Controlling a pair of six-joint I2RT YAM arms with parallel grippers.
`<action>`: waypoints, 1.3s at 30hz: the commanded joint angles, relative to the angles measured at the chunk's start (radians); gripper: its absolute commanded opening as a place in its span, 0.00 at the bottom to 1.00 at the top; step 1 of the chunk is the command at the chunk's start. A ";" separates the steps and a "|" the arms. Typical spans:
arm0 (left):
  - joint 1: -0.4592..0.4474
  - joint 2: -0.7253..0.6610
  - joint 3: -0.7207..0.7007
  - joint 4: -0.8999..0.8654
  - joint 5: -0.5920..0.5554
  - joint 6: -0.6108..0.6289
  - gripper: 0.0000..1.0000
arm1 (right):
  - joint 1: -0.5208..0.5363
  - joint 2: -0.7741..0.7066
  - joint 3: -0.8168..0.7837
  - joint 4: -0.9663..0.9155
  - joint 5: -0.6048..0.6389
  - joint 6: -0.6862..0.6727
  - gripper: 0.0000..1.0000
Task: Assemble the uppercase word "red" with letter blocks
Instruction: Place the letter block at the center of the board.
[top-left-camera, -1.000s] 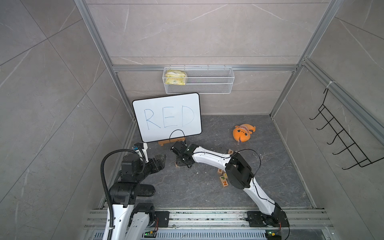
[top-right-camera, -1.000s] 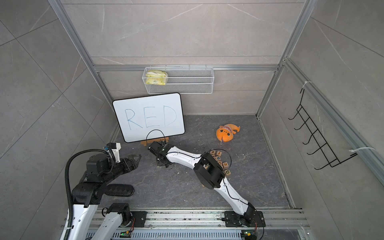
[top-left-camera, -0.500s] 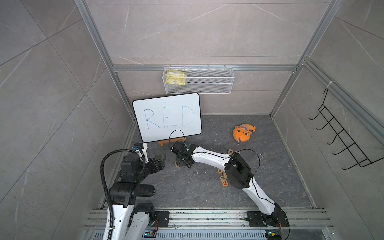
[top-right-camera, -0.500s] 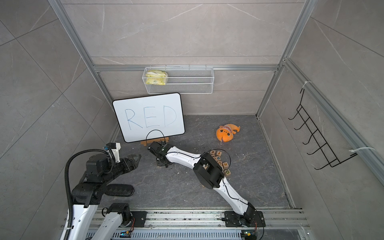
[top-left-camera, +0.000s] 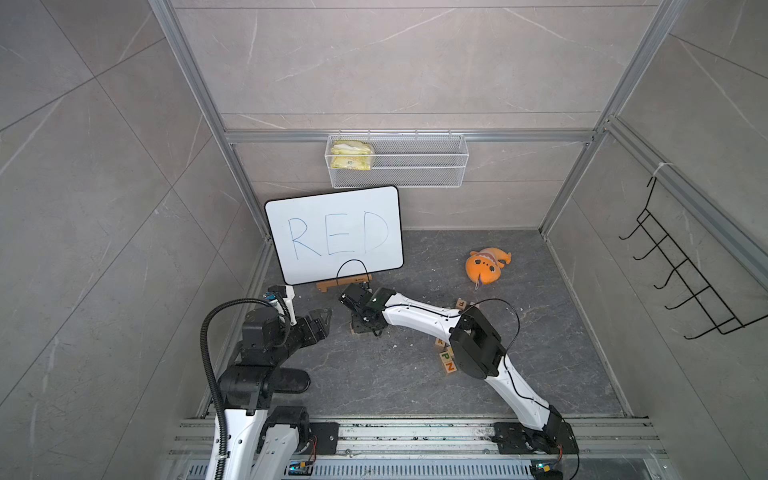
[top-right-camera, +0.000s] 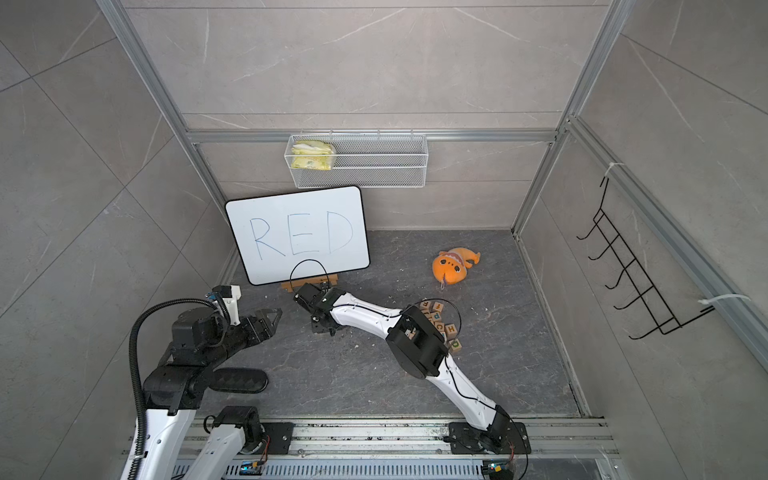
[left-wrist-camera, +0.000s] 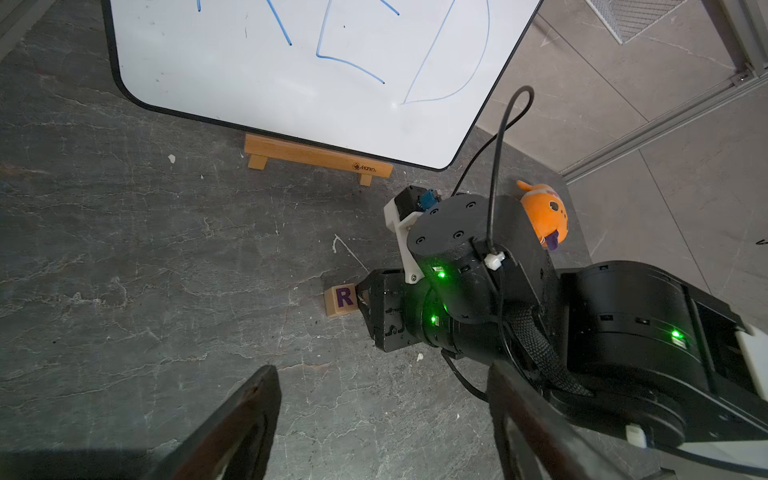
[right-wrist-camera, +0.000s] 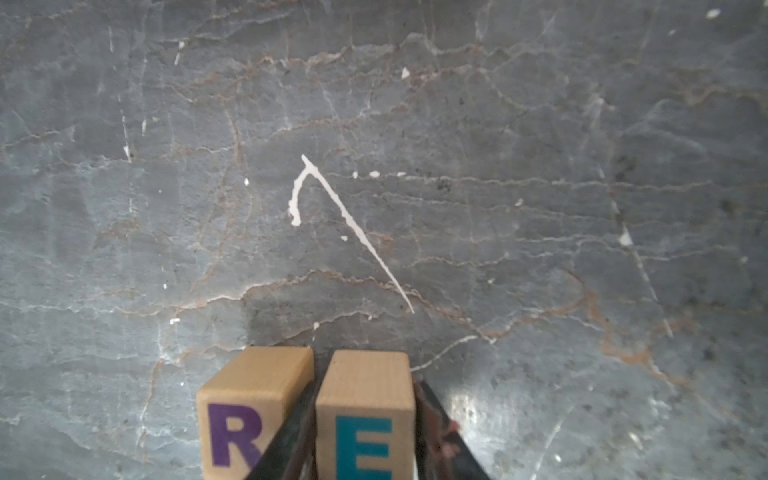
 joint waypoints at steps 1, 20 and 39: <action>0.007 0.001 0.006 0.023 0.012 -0.003 0.81 | 0.008 0.020 0.027 -0.033 0.024 -0.019 0.39; 0.014 -0.007 0.006 0.025 0.012 -0.004 0.81 | 0.017 -0.085 -0.026 -0.025 0.047 -0.025 0.46; 0.015 0.028 -0.031 0.110 0.200 -0.014 0.80 | -0.041 -0.834 -0.758 0.108 0.287 0.033 0.46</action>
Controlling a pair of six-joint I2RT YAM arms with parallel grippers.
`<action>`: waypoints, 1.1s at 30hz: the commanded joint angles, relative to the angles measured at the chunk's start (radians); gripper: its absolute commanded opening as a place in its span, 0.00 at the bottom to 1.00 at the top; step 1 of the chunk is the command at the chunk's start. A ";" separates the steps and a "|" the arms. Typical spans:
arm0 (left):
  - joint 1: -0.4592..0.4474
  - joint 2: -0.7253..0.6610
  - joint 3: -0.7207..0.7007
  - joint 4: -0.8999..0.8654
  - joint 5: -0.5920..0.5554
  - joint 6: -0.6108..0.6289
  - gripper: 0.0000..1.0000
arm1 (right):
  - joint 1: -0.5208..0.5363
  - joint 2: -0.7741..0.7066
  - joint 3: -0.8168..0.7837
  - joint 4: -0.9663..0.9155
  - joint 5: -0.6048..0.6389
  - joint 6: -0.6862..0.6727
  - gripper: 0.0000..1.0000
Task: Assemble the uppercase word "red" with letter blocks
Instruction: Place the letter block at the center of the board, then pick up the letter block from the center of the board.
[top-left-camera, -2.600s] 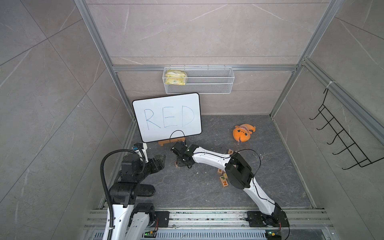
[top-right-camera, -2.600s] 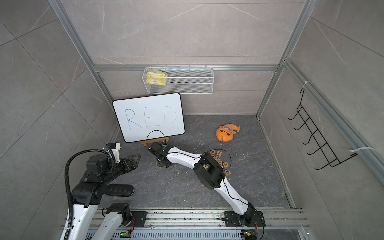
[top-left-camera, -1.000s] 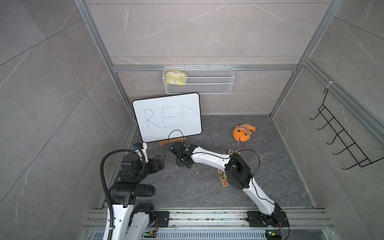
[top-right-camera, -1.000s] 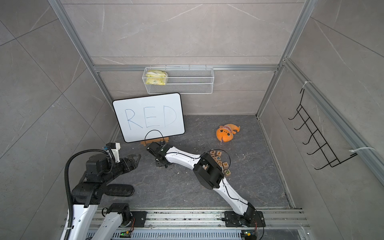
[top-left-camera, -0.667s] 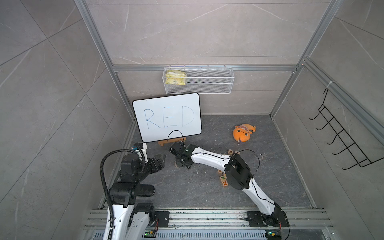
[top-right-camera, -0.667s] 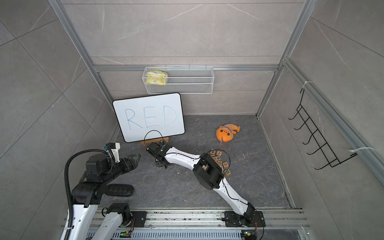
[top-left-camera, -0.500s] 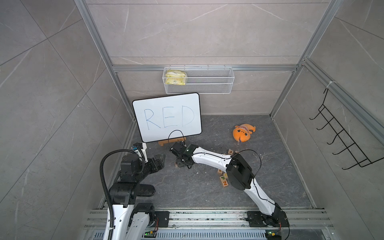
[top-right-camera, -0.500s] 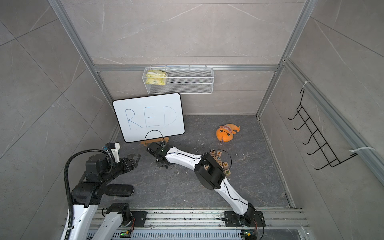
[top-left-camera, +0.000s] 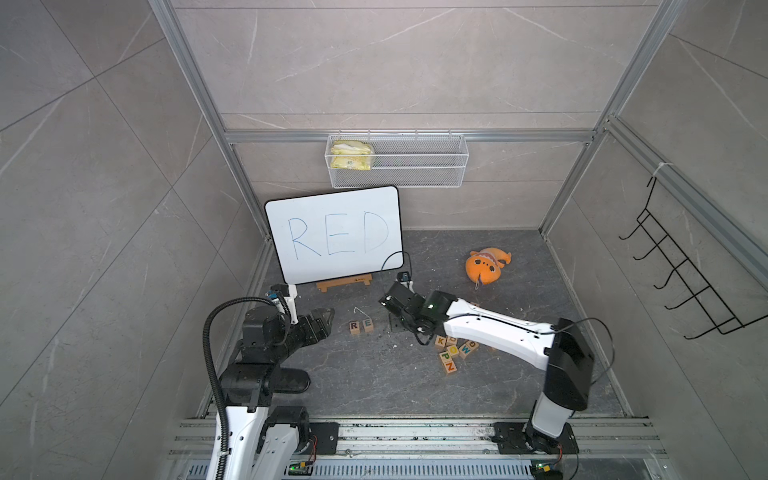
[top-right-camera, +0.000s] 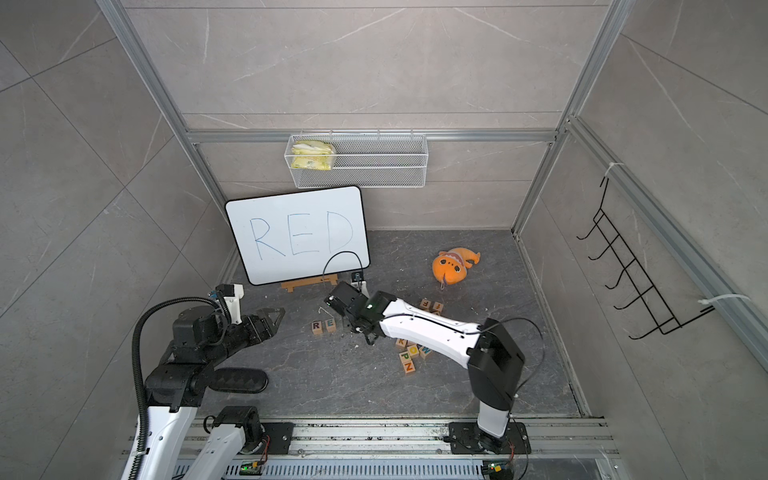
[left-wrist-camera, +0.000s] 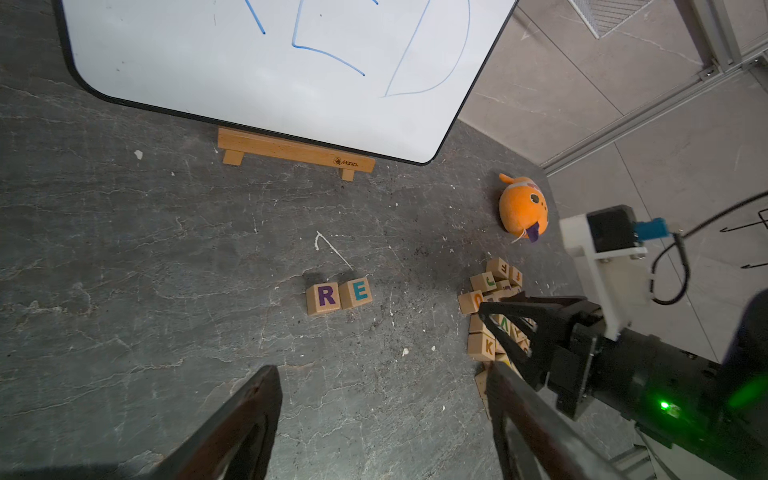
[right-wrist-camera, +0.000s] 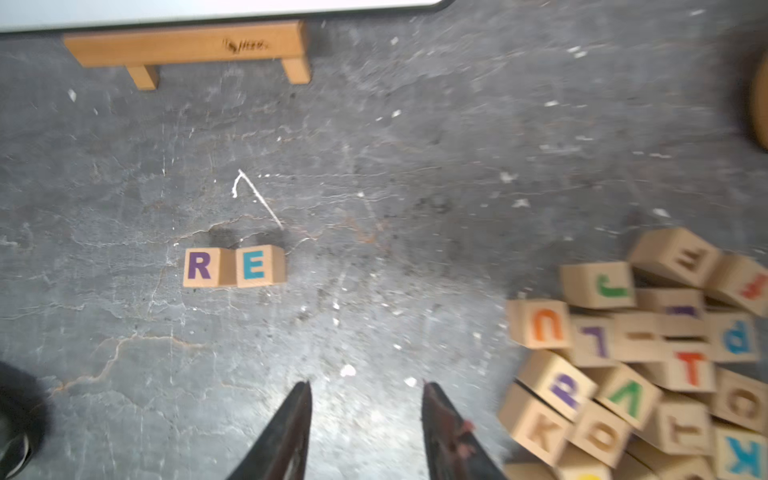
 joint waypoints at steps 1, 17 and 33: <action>0.006 0.020 -0.023 0.086 0.134 -0.021 0.80 | -0.049 -0.163 -0.150 0.009 0.083 0.057 0.46; -0.474 0.205 -0.024 0.064 0.078 0.030 0.69 | -0.295 -0.642 -0.555 -0.288 0.175 0.485 0.49; -0.612 0.173 -0.036 0.030 -0.088 0.066 0.68 | -0.356 -0.710 -0.625 -0.302 0.147 0.658 0.65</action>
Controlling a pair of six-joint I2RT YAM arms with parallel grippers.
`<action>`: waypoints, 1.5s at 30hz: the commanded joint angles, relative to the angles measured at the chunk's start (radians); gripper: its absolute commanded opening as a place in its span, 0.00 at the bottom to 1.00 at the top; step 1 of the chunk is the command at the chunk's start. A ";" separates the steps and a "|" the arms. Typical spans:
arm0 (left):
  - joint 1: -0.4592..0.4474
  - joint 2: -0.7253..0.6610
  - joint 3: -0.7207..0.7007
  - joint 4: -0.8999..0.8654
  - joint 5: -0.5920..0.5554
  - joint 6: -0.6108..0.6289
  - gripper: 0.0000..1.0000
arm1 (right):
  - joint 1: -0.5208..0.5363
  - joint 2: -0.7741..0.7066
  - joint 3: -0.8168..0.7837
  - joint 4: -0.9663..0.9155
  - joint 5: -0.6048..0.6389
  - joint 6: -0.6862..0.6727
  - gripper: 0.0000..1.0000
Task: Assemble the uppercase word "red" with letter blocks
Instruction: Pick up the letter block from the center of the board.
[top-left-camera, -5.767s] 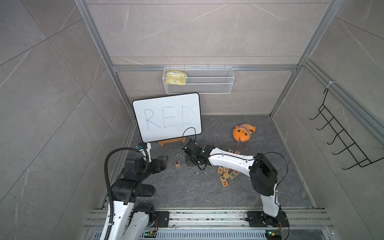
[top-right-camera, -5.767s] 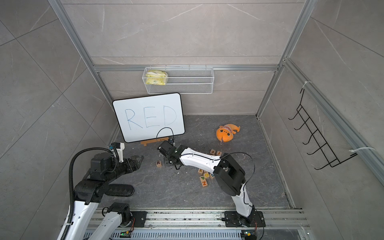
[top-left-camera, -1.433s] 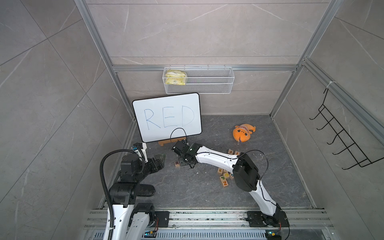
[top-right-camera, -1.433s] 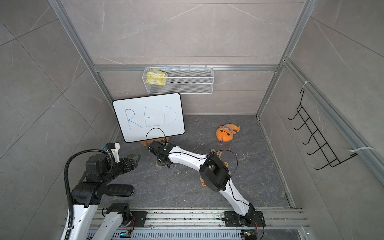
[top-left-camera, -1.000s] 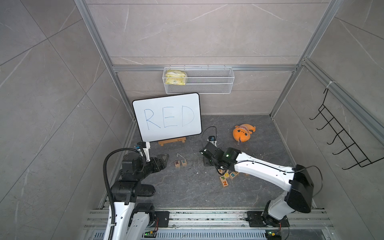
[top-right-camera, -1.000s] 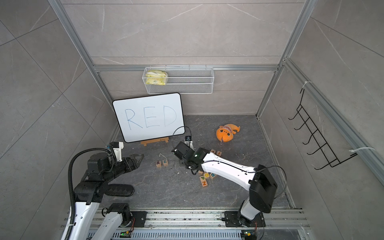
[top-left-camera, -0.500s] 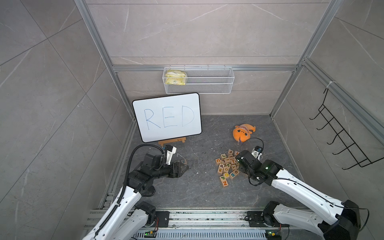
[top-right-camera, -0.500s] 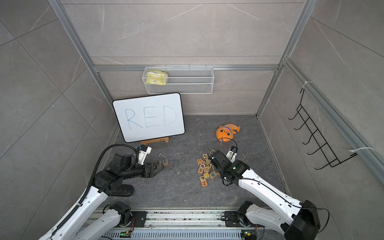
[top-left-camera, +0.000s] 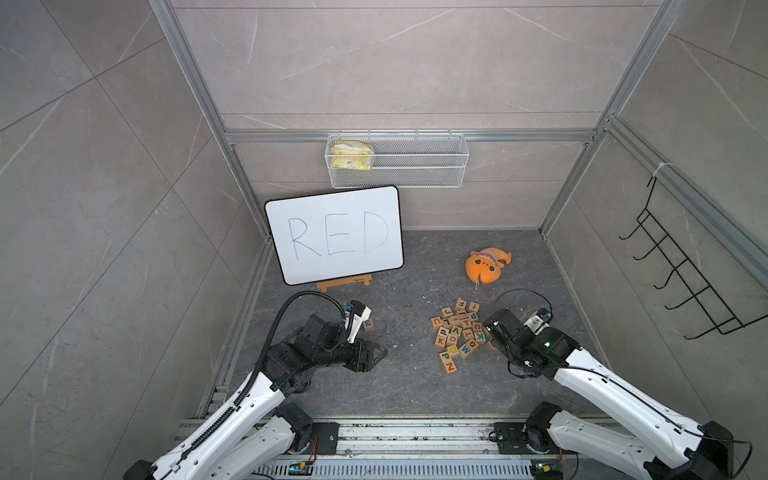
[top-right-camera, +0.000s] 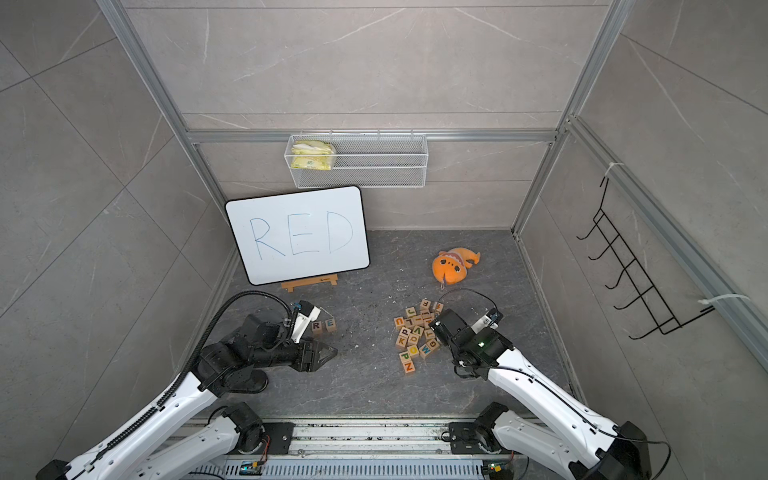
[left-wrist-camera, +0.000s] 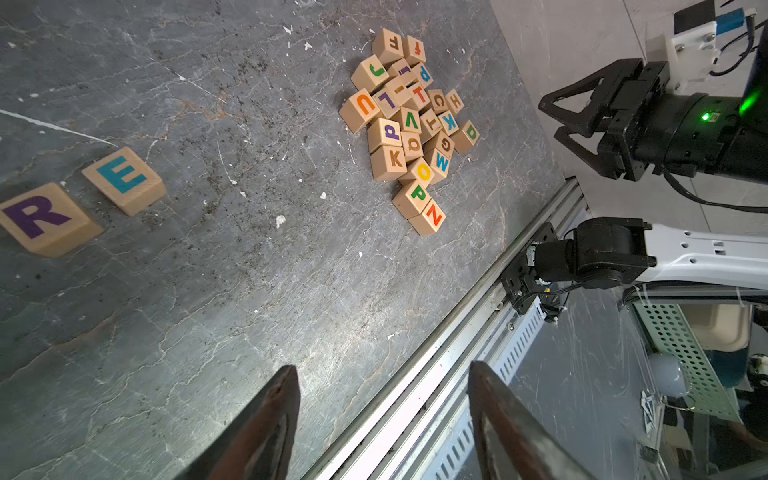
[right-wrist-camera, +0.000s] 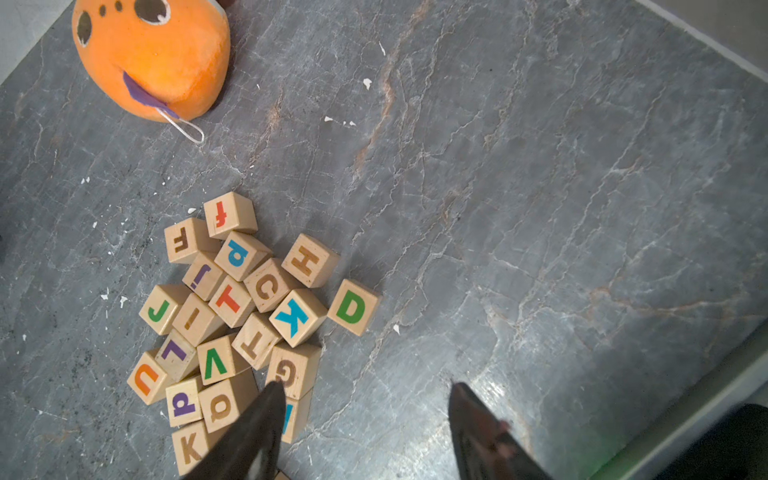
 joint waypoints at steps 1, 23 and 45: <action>-0.002 0.006 0.038 -0.042 -0.090 0.039 0.68 | -0.021 0.013 -0.026 0.022 -0.021 0.019 0.65; 0.005 -0.006 0.046 -0.064 -0.129 0.046 0.71 | -0.225 0.385 -0.101 0.387 -0.252 -0.099 0.60; 0.022 -0.019 0.049 -0.067 -0.136 0.044 0.72 | -0.246 0.404 -0.133 0.396 -0.251 -0.084 0.44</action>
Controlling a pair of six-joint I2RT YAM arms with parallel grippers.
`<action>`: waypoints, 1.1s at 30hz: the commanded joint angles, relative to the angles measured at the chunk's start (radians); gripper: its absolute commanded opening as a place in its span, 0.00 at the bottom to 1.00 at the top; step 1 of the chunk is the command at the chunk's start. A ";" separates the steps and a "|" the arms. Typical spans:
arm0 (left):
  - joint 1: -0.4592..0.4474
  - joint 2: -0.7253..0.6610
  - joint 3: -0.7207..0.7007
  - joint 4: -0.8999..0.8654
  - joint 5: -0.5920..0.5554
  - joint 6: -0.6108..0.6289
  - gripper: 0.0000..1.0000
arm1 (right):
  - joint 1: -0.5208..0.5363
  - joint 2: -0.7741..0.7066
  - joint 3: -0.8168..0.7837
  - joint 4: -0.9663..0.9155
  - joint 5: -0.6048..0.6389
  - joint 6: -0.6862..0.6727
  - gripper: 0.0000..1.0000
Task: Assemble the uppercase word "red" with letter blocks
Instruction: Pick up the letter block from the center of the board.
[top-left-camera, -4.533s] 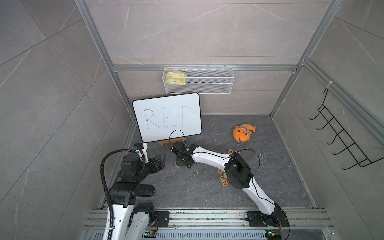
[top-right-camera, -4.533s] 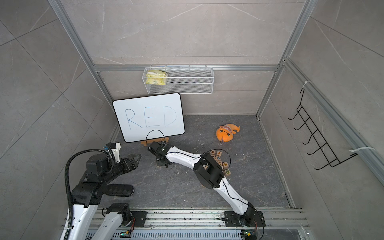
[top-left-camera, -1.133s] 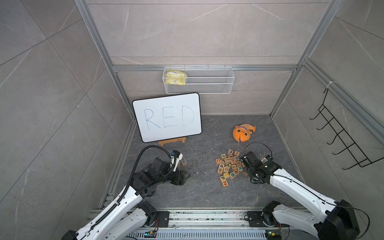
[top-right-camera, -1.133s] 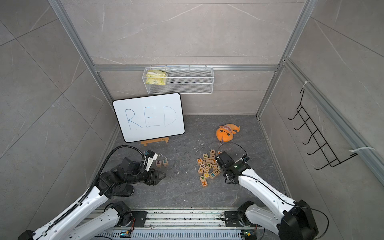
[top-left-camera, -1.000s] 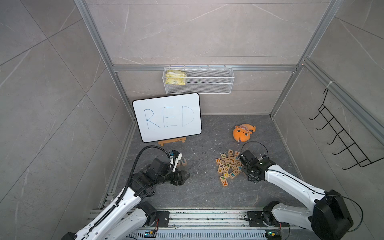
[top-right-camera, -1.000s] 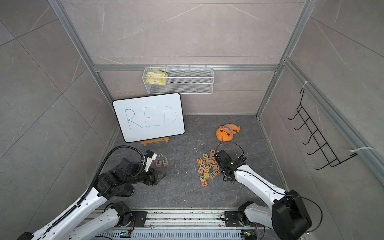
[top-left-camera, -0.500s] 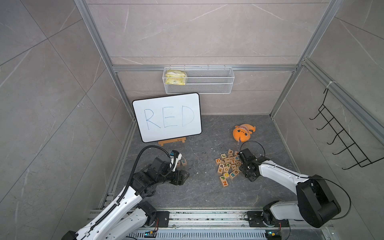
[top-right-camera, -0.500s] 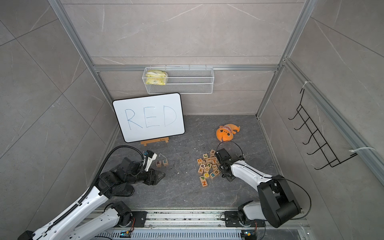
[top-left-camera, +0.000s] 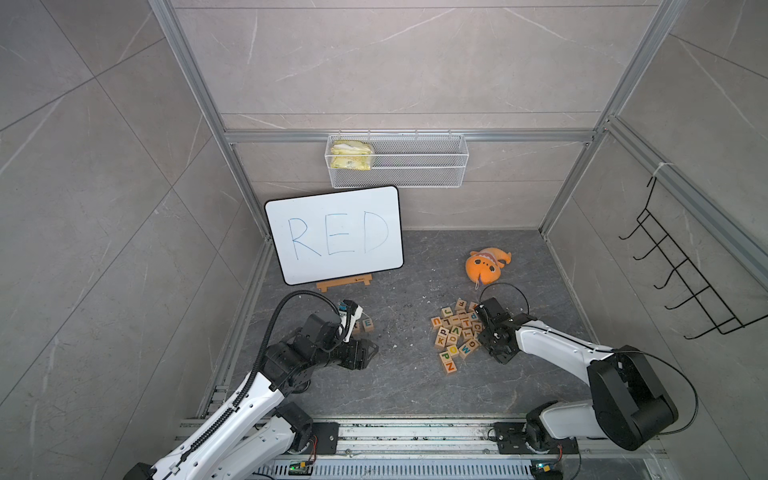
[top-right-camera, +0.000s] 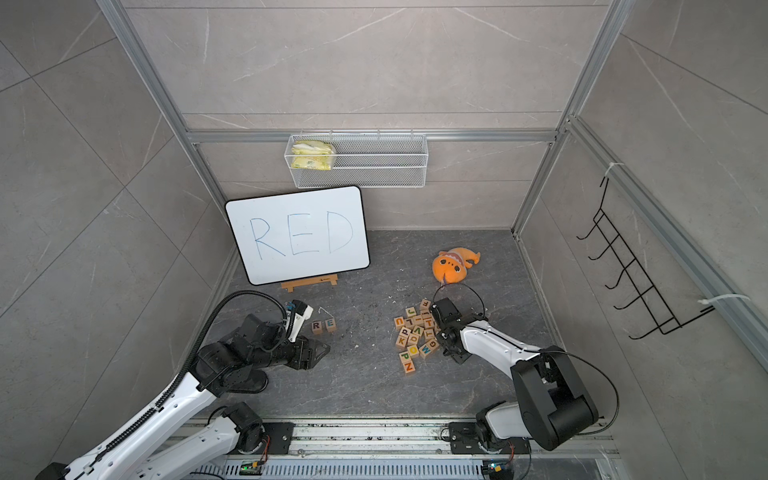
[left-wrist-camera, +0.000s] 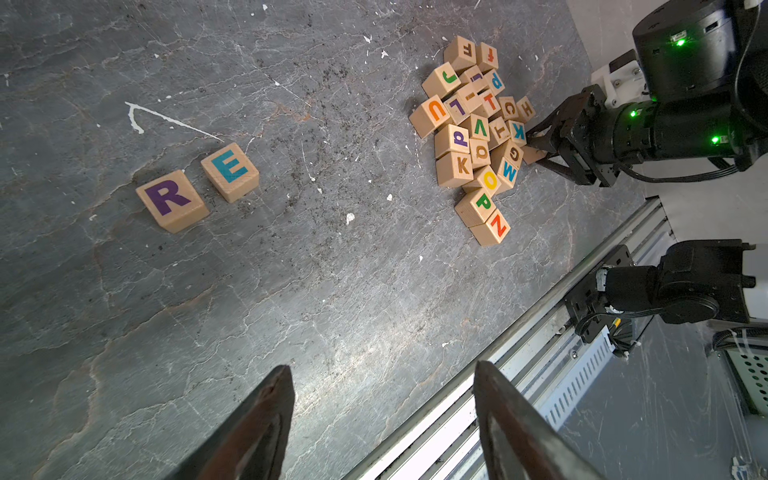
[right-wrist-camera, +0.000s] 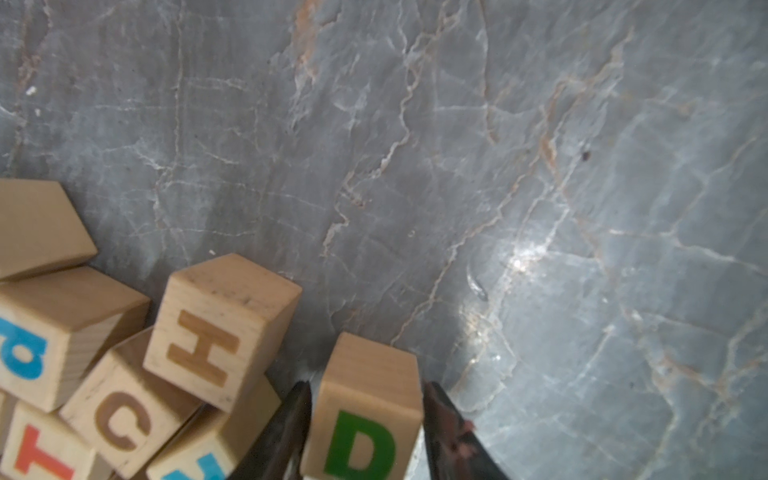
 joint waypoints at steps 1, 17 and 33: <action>0.006 -0.015 0.044 -0.001 -0.007 0.028 0.72 | -0.003 -0.032 -0.014 -0.033 0.026 -0.004 0.42; 0.065 -0.050 0.047 0.004 -0.014 0.020 0.72 | 0.001 -0.306 0.024 -0.185 0.029 -0.255 0.17; 0.190 -0.069 0.063 -0.008 -0.014 0.005 0.72 | 0.451 0.035 0.456 -0.077 0.105 -0.588 0.11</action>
